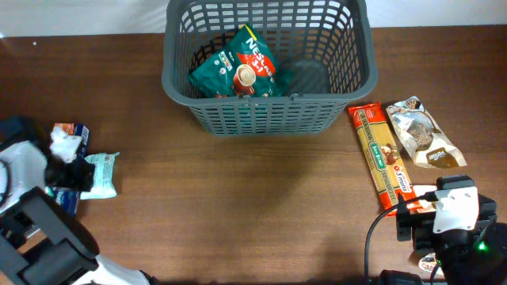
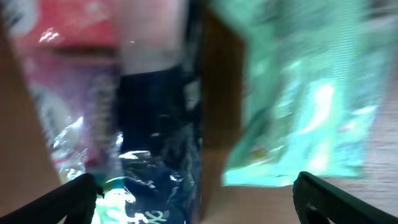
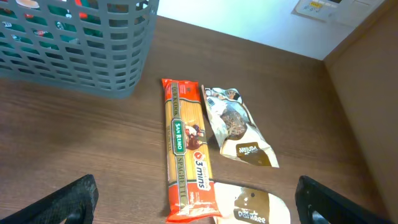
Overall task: Pack container
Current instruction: 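Move the left gripper down onto the stack of tissue packs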
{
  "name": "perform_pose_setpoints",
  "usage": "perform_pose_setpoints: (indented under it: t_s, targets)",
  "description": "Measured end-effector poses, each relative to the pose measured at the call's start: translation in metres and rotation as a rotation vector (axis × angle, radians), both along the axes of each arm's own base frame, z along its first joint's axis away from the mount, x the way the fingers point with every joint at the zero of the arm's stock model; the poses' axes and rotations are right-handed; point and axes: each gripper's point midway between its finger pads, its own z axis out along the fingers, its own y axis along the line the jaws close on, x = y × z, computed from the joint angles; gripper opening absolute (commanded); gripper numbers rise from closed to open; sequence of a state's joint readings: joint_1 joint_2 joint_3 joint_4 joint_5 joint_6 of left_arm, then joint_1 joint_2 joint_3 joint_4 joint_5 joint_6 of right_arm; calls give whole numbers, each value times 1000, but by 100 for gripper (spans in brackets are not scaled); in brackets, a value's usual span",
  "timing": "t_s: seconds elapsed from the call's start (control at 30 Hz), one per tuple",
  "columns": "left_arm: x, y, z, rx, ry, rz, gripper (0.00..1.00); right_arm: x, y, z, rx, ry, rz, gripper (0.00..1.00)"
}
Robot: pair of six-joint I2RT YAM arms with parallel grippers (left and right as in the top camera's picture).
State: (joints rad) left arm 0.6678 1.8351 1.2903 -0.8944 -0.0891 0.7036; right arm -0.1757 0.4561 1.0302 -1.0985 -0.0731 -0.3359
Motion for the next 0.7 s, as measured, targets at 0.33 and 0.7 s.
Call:
perform_pose_setpoints:
  t_s: [0.33,0.7]
  targets:
    - [-18,33,1,-17,-69,117,97,0,0,0,-1,0,1,99]
    - [-14,34,-1,-10,-73,54,96,0,0,0,0,0,0,99]
